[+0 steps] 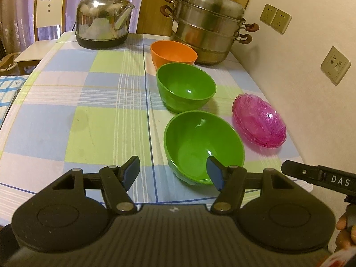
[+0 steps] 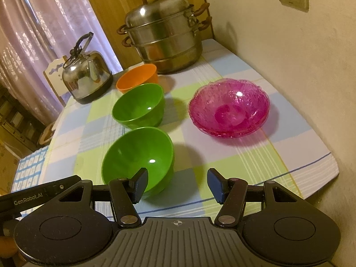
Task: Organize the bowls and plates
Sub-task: 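Withdraw both grippers from the plate stack and move toward the orange bowl, then reach both grippers to the orange bowl and close on its rim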
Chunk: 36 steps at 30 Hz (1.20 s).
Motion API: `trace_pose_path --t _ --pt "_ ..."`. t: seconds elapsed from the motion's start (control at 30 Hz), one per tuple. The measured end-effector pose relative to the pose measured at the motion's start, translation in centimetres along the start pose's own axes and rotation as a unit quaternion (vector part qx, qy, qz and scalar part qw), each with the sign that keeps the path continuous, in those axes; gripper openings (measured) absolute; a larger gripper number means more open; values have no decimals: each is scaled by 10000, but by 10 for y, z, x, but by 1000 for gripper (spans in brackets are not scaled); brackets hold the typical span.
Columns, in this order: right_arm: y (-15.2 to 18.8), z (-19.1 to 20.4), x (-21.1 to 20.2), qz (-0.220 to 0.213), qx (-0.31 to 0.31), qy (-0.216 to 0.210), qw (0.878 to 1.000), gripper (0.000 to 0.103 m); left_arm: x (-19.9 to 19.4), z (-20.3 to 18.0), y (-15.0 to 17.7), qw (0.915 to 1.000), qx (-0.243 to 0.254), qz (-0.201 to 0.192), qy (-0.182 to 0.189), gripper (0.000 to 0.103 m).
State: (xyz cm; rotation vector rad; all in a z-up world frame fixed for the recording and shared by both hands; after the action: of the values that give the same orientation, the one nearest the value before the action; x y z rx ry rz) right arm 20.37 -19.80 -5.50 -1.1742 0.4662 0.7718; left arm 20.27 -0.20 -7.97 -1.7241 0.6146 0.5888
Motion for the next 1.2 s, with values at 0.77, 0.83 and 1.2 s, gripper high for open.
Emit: trace_pose_path --t 0.77,0.83,1.2 --pt "-44 11 41 8 -200 -67 9998 59 43 15 -54 10000 -21 6 15 63" --pt "-57 15 51 -27 -271 -109 9996 59 52 18 -69 10000 -31 -10 5 63" --pt "-132 34 136 29 -499 -301 9983 59 132 36 -150 9999 -157 66 1 62"
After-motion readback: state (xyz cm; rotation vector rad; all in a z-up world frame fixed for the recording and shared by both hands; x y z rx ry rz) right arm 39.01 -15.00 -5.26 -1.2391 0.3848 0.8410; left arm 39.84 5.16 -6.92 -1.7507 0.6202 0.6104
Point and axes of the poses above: each gripper's, at about its wrist camera, not at the fingertips, and x roughly the way its jaws point, z to its left, y to its underside, the point moved 9 cm from there along x, roughly the way its jaws point, and after that the axes turned 6 degrees about -z, right-handed, at the moved point
